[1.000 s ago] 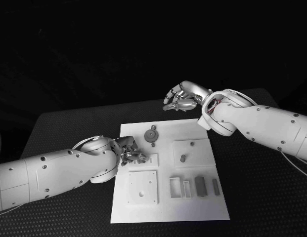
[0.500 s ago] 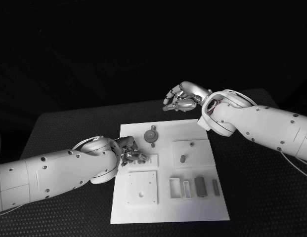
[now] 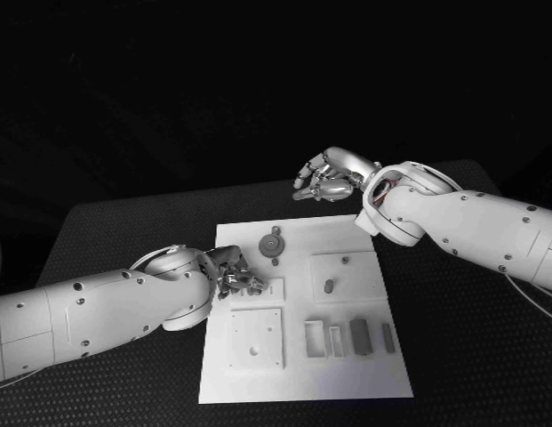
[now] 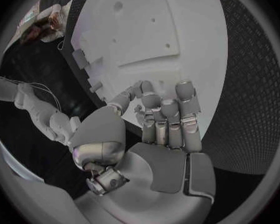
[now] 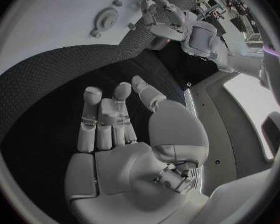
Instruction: Assemble the parts on the task board
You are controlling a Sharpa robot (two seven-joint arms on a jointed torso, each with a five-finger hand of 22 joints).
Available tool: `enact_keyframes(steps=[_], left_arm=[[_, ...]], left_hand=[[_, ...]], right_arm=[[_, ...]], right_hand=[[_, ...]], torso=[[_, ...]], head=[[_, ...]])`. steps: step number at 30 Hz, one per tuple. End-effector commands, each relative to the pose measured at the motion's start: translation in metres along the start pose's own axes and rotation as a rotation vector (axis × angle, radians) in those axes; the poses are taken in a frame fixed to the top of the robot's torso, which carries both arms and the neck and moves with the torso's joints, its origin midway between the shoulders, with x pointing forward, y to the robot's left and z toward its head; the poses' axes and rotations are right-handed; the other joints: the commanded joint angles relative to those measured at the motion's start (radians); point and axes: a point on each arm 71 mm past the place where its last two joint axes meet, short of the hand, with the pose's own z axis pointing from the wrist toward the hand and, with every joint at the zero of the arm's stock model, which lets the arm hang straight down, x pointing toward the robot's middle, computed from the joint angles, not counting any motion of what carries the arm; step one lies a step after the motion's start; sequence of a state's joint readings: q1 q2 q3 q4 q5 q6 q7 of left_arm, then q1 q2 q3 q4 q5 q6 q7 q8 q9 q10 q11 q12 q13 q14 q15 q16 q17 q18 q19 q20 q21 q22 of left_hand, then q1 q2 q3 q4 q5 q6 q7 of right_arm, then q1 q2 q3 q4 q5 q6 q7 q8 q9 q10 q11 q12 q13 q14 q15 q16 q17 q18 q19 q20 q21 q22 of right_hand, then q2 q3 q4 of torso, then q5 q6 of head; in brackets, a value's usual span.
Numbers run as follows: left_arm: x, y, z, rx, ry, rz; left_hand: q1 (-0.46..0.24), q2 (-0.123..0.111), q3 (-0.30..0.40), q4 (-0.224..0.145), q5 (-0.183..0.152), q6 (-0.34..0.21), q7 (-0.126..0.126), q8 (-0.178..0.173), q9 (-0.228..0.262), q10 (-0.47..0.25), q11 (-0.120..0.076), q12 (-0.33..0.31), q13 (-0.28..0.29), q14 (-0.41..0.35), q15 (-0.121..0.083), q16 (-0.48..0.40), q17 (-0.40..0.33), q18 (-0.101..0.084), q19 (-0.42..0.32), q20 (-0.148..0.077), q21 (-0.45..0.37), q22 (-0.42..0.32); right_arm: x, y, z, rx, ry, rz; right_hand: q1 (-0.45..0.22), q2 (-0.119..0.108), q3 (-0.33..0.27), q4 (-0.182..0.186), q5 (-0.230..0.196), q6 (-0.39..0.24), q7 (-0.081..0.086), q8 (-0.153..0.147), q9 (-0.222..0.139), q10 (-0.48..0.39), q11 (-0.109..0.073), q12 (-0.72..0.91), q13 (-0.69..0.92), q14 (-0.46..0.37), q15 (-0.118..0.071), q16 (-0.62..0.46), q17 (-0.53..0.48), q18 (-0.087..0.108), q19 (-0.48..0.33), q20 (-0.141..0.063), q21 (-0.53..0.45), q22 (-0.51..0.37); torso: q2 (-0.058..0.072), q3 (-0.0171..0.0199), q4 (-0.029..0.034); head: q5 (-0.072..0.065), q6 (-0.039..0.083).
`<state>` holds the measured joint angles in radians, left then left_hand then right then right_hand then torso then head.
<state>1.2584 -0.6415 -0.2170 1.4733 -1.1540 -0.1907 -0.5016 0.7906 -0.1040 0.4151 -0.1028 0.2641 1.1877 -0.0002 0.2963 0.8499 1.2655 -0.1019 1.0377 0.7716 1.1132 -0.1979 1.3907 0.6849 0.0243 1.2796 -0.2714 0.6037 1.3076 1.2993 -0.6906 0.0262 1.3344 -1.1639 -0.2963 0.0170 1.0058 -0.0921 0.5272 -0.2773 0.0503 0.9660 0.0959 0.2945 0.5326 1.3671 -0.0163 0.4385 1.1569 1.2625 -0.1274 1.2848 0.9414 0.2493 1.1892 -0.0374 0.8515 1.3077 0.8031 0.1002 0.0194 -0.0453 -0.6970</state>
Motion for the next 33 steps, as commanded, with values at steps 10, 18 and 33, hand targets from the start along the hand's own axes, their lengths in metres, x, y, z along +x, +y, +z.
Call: enact_keyframes(steps=[10,18,33], left_arm=[[-0.0001,-0.0020,0.0001,0.012,-0.003,-0.006],[0.0000,-0.0027,-0.0006,0.016,0.000,-0.013],[-0.0078,-0.0045,-0.0009,0.019,-0.016,-0.022]], left_hand=[[0.007,-0.002,-0.006,-0.007,-0.006,0.005,0.002,0.008,0.004,0.004,-0.006,0.004,0.001,-0.001,-0.008,0.007,0.001,0.019,0.005,-0.007,0.003,0.021],[-0.019,-0.024,-0.010,0.024,-0.090,0.001,0.001,0.010,0.006,0.004,-0.007,0.003,0.000,-0.001,-0.009,0.005,0.001,0.021,0.003,-0.007,0.000,0.019],[-0.016,-0.023,-0.008,0.024,-0.089,0.001,0.001,0.010,0.006,0.004,-0.008,0.003,0.000,-0.001,-0.010,0.006,0.001,0.022,0.004,-0.008,0.000,0.019]], right_arm=[[0.0012,0.0009,0.0003,-0.008,0.012,0.002],[0.0017,0.0011,0.0007,-0.008,0.013,0.003],[0.0018,0.0005,0.0010,-0.007,0.013,0.003]], right_hand=[[-0.007,0.000,-0.002,0.002,-0.001,-0.007,0.002,-0.007,0.001,-0.006,0.000,-0.005,0.001,-0.002,0.003,-0.006,0.001,0.012,0.003,-0.006,-0.003,0.015],[-0.007,0.000,-0.002,0.002,-0.001,-0.007,0.002,-0.007,0.001,-0.006,0.000,-0.005,0.001,-0.002,0.003,-0.006,0.001,0.012,0.003,-0.006,-0.003,0.015],[-0.007,0.000,-0.002,0.002,-0.001,-0.007,0.002,-0.007,0.002,-0.006,0.000,-0.005,0.002,-0.002,0.003,-0.006,0.001,0.012,0.004,-0.006,-0.003,0.015]], torso=[[0.000,0.0001,0.0012],[0.000,0.0008,-0.0003],[0.000,0.0007,-0.0003]], head=[[-0.002,0.000],[-0.002,0.000],[-0.004,0.001]])
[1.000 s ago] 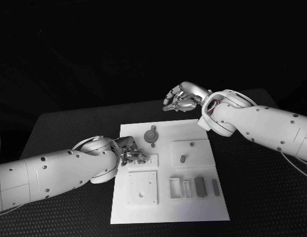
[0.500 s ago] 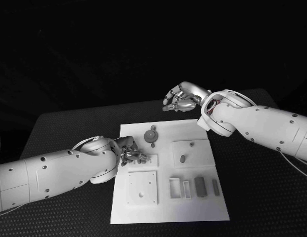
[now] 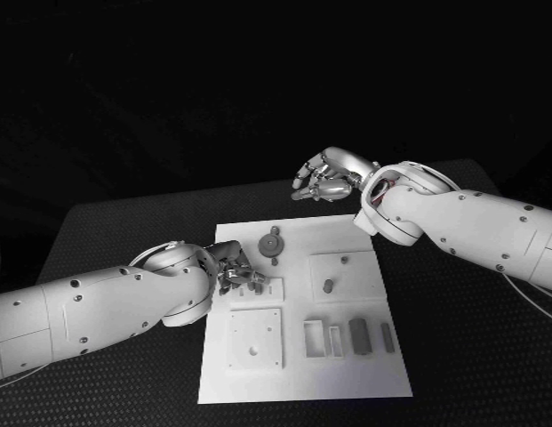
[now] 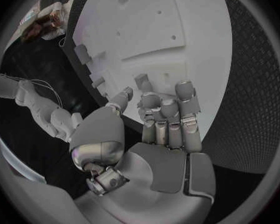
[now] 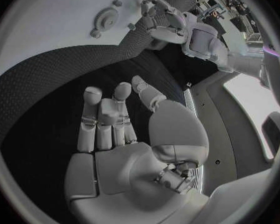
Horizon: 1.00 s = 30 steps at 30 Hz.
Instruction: Assemble the parts on the task board
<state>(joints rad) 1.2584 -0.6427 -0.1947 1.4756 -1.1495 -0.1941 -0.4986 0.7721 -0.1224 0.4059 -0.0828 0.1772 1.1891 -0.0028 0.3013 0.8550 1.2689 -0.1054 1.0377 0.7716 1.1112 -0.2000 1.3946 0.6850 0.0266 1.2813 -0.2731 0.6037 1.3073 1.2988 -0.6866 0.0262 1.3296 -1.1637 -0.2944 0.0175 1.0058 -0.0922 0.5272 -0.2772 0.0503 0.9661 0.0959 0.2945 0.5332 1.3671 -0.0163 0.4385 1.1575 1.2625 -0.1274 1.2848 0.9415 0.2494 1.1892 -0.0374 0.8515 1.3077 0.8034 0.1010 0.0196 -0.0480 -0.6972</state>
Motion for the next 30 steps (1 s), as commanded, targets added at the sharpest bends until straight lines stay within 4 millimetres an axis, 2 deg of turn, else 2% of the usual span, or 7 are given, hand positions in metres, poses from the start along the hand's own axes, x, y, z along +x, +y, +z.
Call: enact_keyframes(steps=[1,15,21,23,26,28,30], left_arm=[[0.000,0.000,0.000,0.006,0.000,-0.003],[-0.026,0.003,-0.003,0.005,-0.002,-0.126],[-0.050,0.003,-0.005,0.016,-0.029,-0.214],[-0.060,0.003,-0.004,0.028,-0.063,-0.235],[-0.072,0.003,-0.002,0.060,-0.116,-0.232],[-0.074,0.002,-0.001,0.084,-0.126,-0.223],[-0.075,0.000,0.000,0.110,-0.134,-0.199]], left_hand=[[0.003,-0.005,0.001,0.004,-0.003,0.000,0.003,0.005,0.001,0.001,-0.004,0.003,0.000,0.001,-0.008,0.002,0.001,0.020,0.002,-0.006,0.000,0.020],[0.001,-0.004,0.001,0.007,-0.002,-0.002,0.004,0.005,0.001,0.000,-0.004,0.003,0.000,0.001,-0.008,0.001,0.001,0.020,0.002,-0.006,0.000,0.020],[0.007,-0.002,0.003,0.007,0.003,-0.049,0.024,-0.017,-0.006,-0.037,0.016,-0.029,-0.016,-0.032,0.010,-0.030,-0.014,0.012,-0.036,0.004,-0.029,0.012],[0.018,0.005,0.009,-0.003,0.009,-0.099,0.047,-0.040,-0.015,-0.085,0.039,-0.073,-0.040,-0.072,0.033,-0.072,-0.035,0.001,-0.086,0.018,-0.068,-0.004],[0.067,0.019,0.038,-0.051,0.019,-0.189,0.101,-0.086,-0.039,-0.187,0.098,-0.203,-0.116,-0.168,0.100,-0.193,-0.099,-0.022,-0.198,0.072,-0.173,-0.061],[0.112,0.023,0.067,-0.102,0.024,-0.222,0.133,-0.103,-0.057,-0.242,0.132,-0.313,-0.187,-0.224,0.164,-0.293,-0.155,-0.018,-0.263,0.129,-0.254,-0.115],[0.162,0.027,0.106,-0.140,0.018,-0.235,0.145,-0.110,-0.071,-0.268,0.157,-0.391,-0.240,-0.251,0.204,-0.364,-0.195,-0.007,-0.294,0.172,-0.305,-0.155]], right_arm=[[0.001,0.001,0.000,-0.007,0.011,0.002],[0.000,-0.002,0.000,-0.002,0.008,0.001],[-0.001,-0.004,0.000,0.005,0.005,-0.001],[-0.002,-0.006,0.000,0.008,0.003,-0.002],[-0.003,-0.007,0.000,0.012,-0.001,-0.002],[-0.003,-0.008,0.000,0.014,-0.003,-0.003],[-0.003,-0.009,0.000,0.016,-0.005,-0.002]], right_hand=[[-0.007,0.000,-0.002,0.002,-0.001,-0.007,0.002,-0.007,0.001,-0.006,0.000,-0.005,0.001,-0.002,0.003,-0.006,0.001,0.012,0.004,-0.006,-0.003,0.015],[-0.008,-0.001,-0.002,0.002,-0.001,-0.008,0.003,-0.007,0.001,-0.006,0.000,-0.005,0.001,-0.002,0.003,-0.006,0.001,0.012,0.004,-0.006,-0.004,0.015],[-0.009,-0.001,-0.003,0.002,-0.002,-0.008,0.003,-0.007,0.002,-0.006,0.000,-0.005,0.001,-0.002,0.003,-0.006,0.001,0.012,0.004,-0.006,-0.004,0.015],[-0.009,-0.002,-0.003,0.002,-0.002,-0.008,0.003,-0.008,0.002,-0.006,0.000,-0.005,0.001,-0.002,0.003,-0.006,0.001,0.012,0.004,-0.006,-0.004,0.015],[-0.009,-0.002,-0.003,0.002,-0.001,-0.008,0.003,-0.008,0.002,-0.006,0.000,-0.005,0.001,-0.002,0.003,-0.006,0.001,0.012,0.004,-0.006,-0.004,0.015],[-0.010,-0.002,-0.003,0.002,-0.001,-0.008,0.003,-0.008,0.002,-0.006,0.000,-0.005,0.001,-0.002,0.003,-0.006,0.001,0.012,0.004,-0.006,-0.004,0.015],[-0.010,-0.002,-0.003,0.002,-0.001,-0.008,0.003,-0.008,0.002,-0.006,0.000,-0.005,0.001,-0.002,0.003,-0.006,0.001,0.012,0.004,-0.006,-0.004,0.015]], torso=[[0.000,-0.0002,-0.0002],[0.000,-0.0006,0.0004],[0.000,-0.0010,0.0013],[0.000,-0.0010,0.0022],[0.000,-0.0006,0.0015],[0.000,-0.0007,0.0006],[0.000,-0.0007,0.0001]], head=[[-0.002,0.001],[-0.003,0.007],[-0.005,0.012],[-0.005,0.013],[-0.005,0.015],[-0.004,0.017],[-0.006,0.018]])
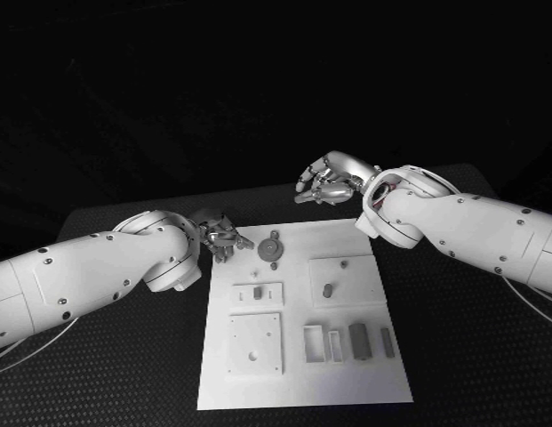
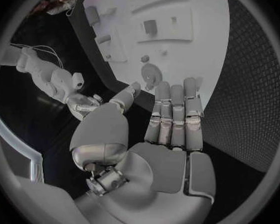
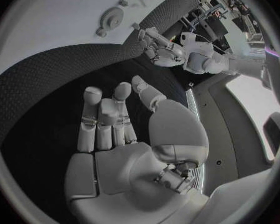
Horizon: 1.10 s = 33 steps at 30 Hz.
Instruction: Assemble the parts on the task board
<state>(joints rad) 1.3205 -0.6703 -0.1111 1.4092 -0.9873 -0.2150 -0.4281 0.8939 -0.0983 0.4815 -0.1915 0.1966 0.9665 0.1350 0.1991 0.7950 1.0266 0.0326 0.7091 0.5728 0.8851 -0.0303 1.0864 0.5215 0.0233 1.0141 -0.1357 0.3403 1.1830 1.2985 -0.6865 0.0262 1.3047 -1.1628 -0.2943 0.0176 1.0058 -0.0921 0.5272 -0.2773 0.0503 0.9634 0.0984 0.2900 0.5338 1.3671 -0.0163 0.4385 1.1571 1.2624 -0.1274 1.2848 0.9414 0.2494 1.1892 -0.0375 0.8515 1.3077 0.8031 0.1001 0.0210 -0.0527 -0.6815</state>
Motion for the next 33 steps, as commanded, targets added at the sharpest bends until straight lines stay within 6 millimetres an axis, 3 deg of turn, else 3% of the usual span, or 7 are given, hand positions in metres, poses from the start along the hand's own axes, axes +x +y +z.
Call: enact_keyframes(steps=[1,5,7,12,16,19,33], left_arm=[[-0.001,-0.009,0.002,0.107,-0.029,0.001],[-0.003,-0.016,0.002,0.189,-0.068,0.065],[-0.002,-0.022,0.002,0.241,-0.090,0.112],[0.002,-0.031,0.002,0.322,-0.124,0.195],[0.008,-0.034,0.001,0.376,-0.138,0.271],[0.014,-0.036,0.000,0.429,-0.161,0.317],[0.027,-0.039,0.000,0.491,-0.191,0.396]], left_hand=[[0.058,-0.002,0.048,-0.044,-0.006,-0.017,0.012,-0.010,-0.018,-0.028,0.033,-0.098,-0.067,-0.030,0.057,-0.086,-0.049,0.001,-0.035,0.052,-0.062,-0.050],[0.123,0.002,0.078,-0.085,-0.016,-0.029,0.019,-0.016,-0.050,-0.030,0.067,-0.239,-0.166,-0.006,0.075,-0.136,-0.076,0.024,-0.016,0.080,-0.098,-0.089],[0.159,0.000,0.075,-0.092,-0.019,-0.031,0.013,-0.016,-0.072,0.001,0.070,-0.299,-0.209,0.003,0.078,-0.149,-0.078,0.029,-0.006,0.080,-0.112,-0.101],[0.206,-0.010,0.068,-0.095,-0.038,-0.028,0.012,-0.012,-0.091,0.026,0.071,-0.345,-0.236,0.017,0.072,-0.151,-0.074,0.029,0.010,0.079,-0.117,-0.105],[0.260,-0.052,0.057,-0.098,-0.071,-0.030,0.005,-0.011,-0.106,0.028,0.078,-0.385,-0.257,0.015,0.072,-0.157,-0.071,0.027,0.010,0.079,-0.126,-0.107],[0.268,-0.067,0.049,-0.097,-0.072,-0.030,0.000,-0.012,-0.114,0.035,0.081,-0.405,-0.266,0.022,0.070,-0.156,-0.068,0.027,0.018,0.078,-0.127,-0.107],[0.279,-0.061,0.039,-0.094,-0.066,0.000,0.001,-0.003,-0.142,0.106,0.070,-0.478,-0.289,0.083,0.038,-0.122,-0.034,0.029,0.087,0.049,-0.103,-0.087]], right_arm=[[0.000,-0.001,0.000,-0.005,0.004,0.003],[-0.001,-0.002,0.000,-0.003,0.001,0.004],[-0.001,-0.002,0.000,-0.002,-0.001,0.004],[-0.001,-0.003,0.001,0.001,-0.005,0.005],[-0.002,-0.005,0.001,0.006,-0.009,0.006],[-0.003,-0.007,0.001,0.010,-0.013,0.006],[-0.003,-0.008,0.002,0.014,-0.014,0.007]], right_hand=[[-0.010,-0.002,-0.003,0.002,-0.001,-0.006,0.000,-0.003,0.001,-0.006,0.000,-0.005,0.002,-0.002,0.003,-0.006,0.001,0.012,0.004,-0.006,-0.004,0.015],[-0.010,-0.002,-0.003,0.002,-0.001,-0.006,0.000,-0.004,0.001,-0.006,0.000,-0.005,0.002,-0.002,0.003,-0.006,0.001,0.012,0.004,-0.006,-0.004,0.015],[-0.010,-0.002,-0.003,0.002,-0.001,-0.006,0.000,-0.004,0.001,-0.006,0.001,-0.005,0.002,-0.002,0.003,-0.006,0.001,0.012,0.004,-0.006,-0.004,0.015],[-0.010,-0.002,-0.003,0.003,-0.001,-0.006,0.000,-0.004,0.001,-0.006,0.001,-0.005,0.002,-0.002,0.003,-0.006,0.001,0.012,0.004,-0.006,-0.004,0.015],[-0.010,-0.002,-0.003,0.003,-0.001,-0.007,0.001,-0.004,0.001,-0.006,0.001,-0.005,0.002,-0.002,0.003,-0.006,0.001,0.012,0.004,-0.006,-0.004,0.015],[-0.010,-0.003,-0.003,0.003,-0.001,-0.007,0.001,-0.004,0.001,-0.006,0.001,-0.005,0.002,-0.002,0.003,-0.006,0.001,0.012,0.004,-0.006,-0.004,0.015],[-0.011,-0.003,-0.003,0.003,-0.001,-0.008,0.001,-0.005,0.001,-0.006,0.001,-0.005,0.002,-0.002,0.004,-0.006,0.001,0.012,0.004,-0.006,-0.004,0.015]], torso=[[0.001,0.0002,-0.0015],[0.000,0.0005,0.0000],[0.000,0.0007,0.0003],[0.000,-0.0002,0.0002],[0.001,-0.0003,-0.0019],[0.000,-0.0002,-0.0019],[0.000,0.0007,-0.0011]], head=[[-0.001,0.003],[-0.002,0.005],[-0.002,0.007],[-0.003,0.010],[-0.003,0.014],[-0.004,0.016],[-0.010,0.020]])
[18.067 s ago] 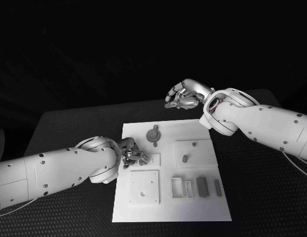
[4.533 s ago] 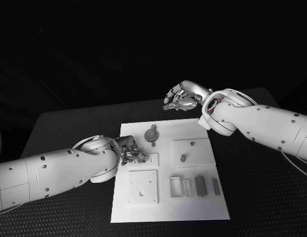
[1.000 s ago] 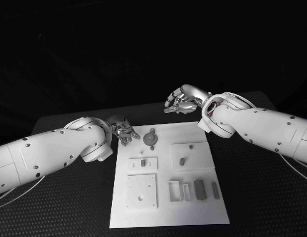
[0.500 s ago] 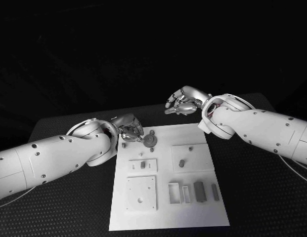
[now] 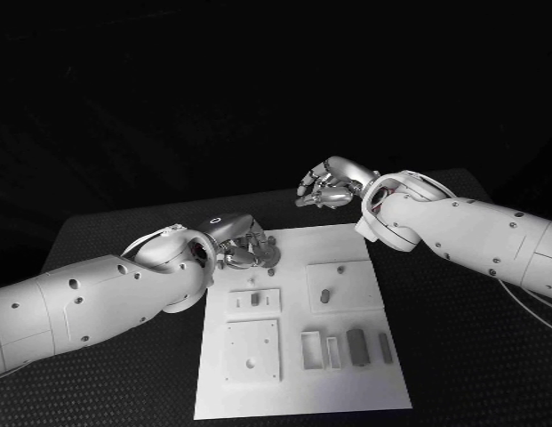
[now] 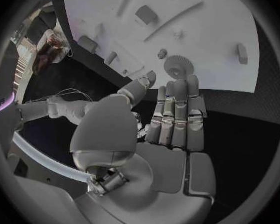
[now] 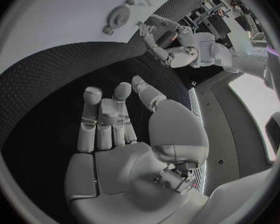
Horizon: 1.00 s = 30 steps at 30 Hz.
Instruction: Assemble the parts on the task board
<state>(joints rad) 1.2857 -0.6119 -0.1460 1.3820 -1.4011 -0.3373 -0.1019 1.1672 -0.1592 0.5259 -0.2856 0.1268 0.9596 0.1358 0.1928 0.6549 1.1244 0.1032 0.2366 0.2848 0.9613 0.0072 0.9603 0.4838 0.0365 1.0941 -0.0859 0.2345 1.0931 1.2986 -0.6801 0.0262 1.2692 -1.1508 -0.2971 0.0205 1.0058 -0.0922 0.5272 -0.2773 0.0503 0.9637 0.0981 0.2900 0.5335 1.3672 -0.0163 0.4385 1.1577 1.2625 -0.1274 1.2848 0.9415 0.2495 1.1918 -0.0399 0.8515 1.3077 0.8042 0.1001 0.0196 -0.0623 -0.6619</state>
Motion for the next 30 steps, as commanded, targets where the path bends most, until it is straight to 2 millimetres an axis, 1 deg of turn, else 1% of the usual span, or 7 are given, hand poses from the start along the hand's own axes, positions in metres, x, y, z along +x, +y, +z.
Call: enact_keyframes(steps=[1,7,15,17,21,25,30], left_arm=[[-0.002,-0.003,0.000,0.038,-0.033,0.040],[-0.002,0.008,-0.001,-0.002,-0.001,0.024],[-0.004,0.042,-0.004,-0.139,0.066,0.024],[-0.003,0.053,-0.006,-0.212,0.108,0.003],[-0.003,0.067,-0.008,-0.298,0.168,0.013],[-0.004,0.081,-0.011,-0.379,0.219,0.006],[-0.006,0.095,-0.013,-0.454,0.276,0.002]], left_hand=[[0.004,0.001,-0.006,0.001,0.004,0.008,0.002,0.004,-0.004,0.011,-0.001,-0.008,-0.002,0.008,0.000,0.006,0.006,0.016,0.009,-0.002,0.004,0.004],[-0.034,0.001,-0.021,0.014,-0.005,0.014,0.009,0.005,-0.015,0.032,-0.005,-0.032,-0.004,0.023,-0.010,0.021,0.026,0.015,0.031,-0.013,0.015,0.020],[-0.187,-0.031,-0.053,0.143,-0.016,0.029,0.002,0.014,-0.027,0.113,-0.040,-0.024,0.030,0.068,-0.045,0.079,0.089,0.023,0.089,-0.044,0.050,0.062],[-0.270,-0.009,-0.071,0.220,0.004,0.042,-0.006,0.023,-0.027,0.155,-0.061,-0.003,0.063,0.095,-0.068,0.126,0.124,0.028,0.121,-0.064,0.080,0.092],[-0.320,0.015,-0.093,0.281,0.009,0.051,-0.015,0.030,-0.029,0.187,-0.084,0.018,0.116,0.133,-0.095,0.195,0.169,0.035,0.166,-0.093,0.135,0.152],[-0.320,0.038,-0.121,0.323,0.008,0.075,-0.036,0.048,-0.022,0.215,-0.107,0.067,0.198,0.162,-0.121,0.260,0.206,0.040,0.198,-0.120,0.192,0.227],[-0.311,0.046,-0.130,0.331,0.011,0.075,-0.037,0.048,-0.021,0.213,-0.111,0.081,0.224,0.166,-0.123,0.270,0.211,0.040,0.201,-0.125,0.202,0.238]], right_arm=[[0.001,0.001,0.000,-0.012,0.001,0.003],[0.000,0.001,0.000,-0.010,0.001,0.003],[0.000,0.000,0.001,-0.009,0.002,0.003],[0.000,0.000,0.001,-0.008,0.002,0.002],[0.001,0.000,0.001,-0.008,0.002,0.002],[0.001,0.000,0.001,-0.008,0.004,0.002],[0.001,0.000,0.001,-0.007,0.004,0.002]], right_hand=[[-0.011,-0.003,-0.003,0.003,-0.001,-0.008,0.001,-0.005,0.002,-0.006,0.001,-0.005,0.001,-0.002,0.004,-0.006,0.001,0.012,0.002,-0.004,-0.004,0.015],[-0.011,-0.003,-0.003,0.003,-0.001,-0.008,0.001,-0.005,0.002,-0.006,0.001,-0.005,0.001,-0.002,0.004,-0.006,0.001,0.012,0.002,-0.004,-0.004,0.015],[-0.011,-0.003,-0.003,0.004,-0.001,-0.008,0.001,-0.005,0.002,-0.005,0.001,-0.005,0.001,-0.001,0.004,-0.006,0.001,0.012,0.002,-0.004,-0.004,0.016],[-0.011,-0.003,-0.003,0.004,-0.001,-0.008,0.001,-0.005,0.002,-0.005,0.001,-0.005,0.001,-0.001,0.004,-0.006,0.001,0.012,0.002,-0.004,-0.004,0.016],[-0.011,-0.002,-0.003,0.004,-0.001,-0.008,0.001,-0.005,0.002,-0.005,0.001,-0.005,0.001,-0.001,0.004,-0.006,0.001,0.012,0.002,-0.004,-0.004,0.016],[-0.011,-0.003,-0.003,0.004,-0.001,-0.008,0.001,-0.005,0.002,-0.005,0.001,-0.005,0.001,-0.001,0.004,-0.006,0.001,0.012,0.002,-0.004,-0.004,0.016],[-0.011,-0.003,-0.003,0.004,-0.001,-0.008,0.001,-0.005,0.002,-0.005,0.001,-0.005,0.001,-0.001,0.004,-0.006,0.001,0.012,0.002,-0.004,-0.004,0.016]], torso=[[-0.001,0.0009,0.0001],[-0.001,0.0003,0.0012],[-0.001,0.0007,0.0000],[-0.001,0.0009,-0.0006],[0.000,0.0007,-0.0002],[0.000,0.0007,-0.0003],[0.000,0.0008,0.0001]], head=[[0.000,0.001],[0.000,0.002],[0.002,0.001],[0.003,0.001],[0.003,-0.001],[0.003,-0.002],[0.003,-0.002]])
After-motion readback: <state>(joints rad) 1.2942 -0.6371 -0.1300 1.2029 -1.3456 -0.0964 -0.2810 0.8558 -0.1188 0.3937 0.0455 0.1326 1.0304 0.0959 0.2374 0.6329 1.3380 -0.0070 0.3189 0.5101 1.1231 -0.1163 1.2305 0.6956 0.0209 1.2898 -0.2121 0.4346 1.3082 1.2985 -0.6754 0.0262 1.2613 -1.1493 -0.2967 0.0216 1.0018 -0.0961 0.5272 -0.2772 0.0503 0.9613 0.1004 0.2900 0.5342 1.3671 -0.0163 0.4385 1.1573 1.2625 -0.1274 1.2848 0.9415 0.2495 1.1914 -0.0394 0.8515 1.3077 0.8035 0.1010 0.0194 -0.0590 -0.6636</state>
